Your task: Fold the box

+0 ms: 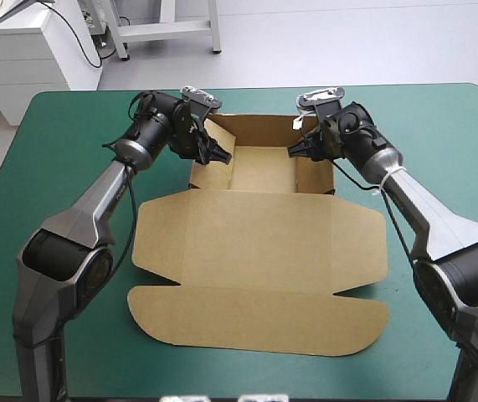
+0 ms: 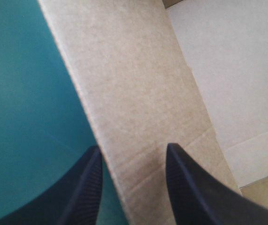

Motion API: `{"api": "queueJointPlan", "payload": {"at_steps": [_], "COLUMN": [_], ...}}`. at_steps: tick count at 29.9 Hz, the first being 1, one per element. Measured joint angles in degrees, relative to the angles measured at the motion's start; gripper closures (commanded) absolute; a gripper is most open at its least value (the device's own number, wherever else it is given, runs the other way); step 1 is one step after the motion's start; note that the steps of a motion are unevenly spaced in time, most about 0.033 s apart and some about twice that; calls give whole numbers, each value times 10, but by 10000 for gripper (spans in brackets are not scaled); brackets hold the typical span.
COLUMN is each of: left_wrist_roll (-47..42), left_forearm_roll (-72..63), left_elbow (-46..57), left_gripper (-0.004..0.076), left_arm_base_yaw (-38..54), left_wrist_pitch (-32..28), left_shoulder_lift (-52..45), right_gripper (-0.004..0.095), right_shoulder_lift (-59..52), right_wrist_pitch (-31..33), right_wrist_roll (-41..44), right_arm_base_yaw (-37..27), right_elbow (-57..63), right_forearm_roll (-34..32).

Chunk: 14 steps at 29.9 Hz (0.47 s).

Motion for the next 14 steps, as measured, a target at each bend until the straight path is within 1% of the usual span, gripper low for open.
{"api": "queueJointPlan", "payload": {"at_steps": [4, 7, 11, 13, 14], "left_wrist_roll": [0, 0, 0, 0, 0], "left_forearm_roll": [31, 44, 45, 54, 59], "left_elbow": [0, 0, -1, -1, -1], "left_gripper": [427, 451, 549, 617, 645], "left_arm_base_yaw": [0, 0, 0, 0, 0], "left_wrist_pitch": [3, 4, 5, 22, 40], "left_shoulder_lift": [-25, -64, -129, -164, -181], "right_gripper": [530, 534, 535, 534, 534], "right_shoulder_lift": [0, 0, 0, 0, 0], "right_wrist_pitch": [26, 39, 66, 87, 96], "right_wrist_roll": [0, 0, 0, 0, 0], "right_arm_base_yaw": [0, 0, 0, 0, 0], "right_elbow": [-17, -29, -42, -42, -42], "right_forearm_roll": [-19, -23, -26, -39, -44]}}
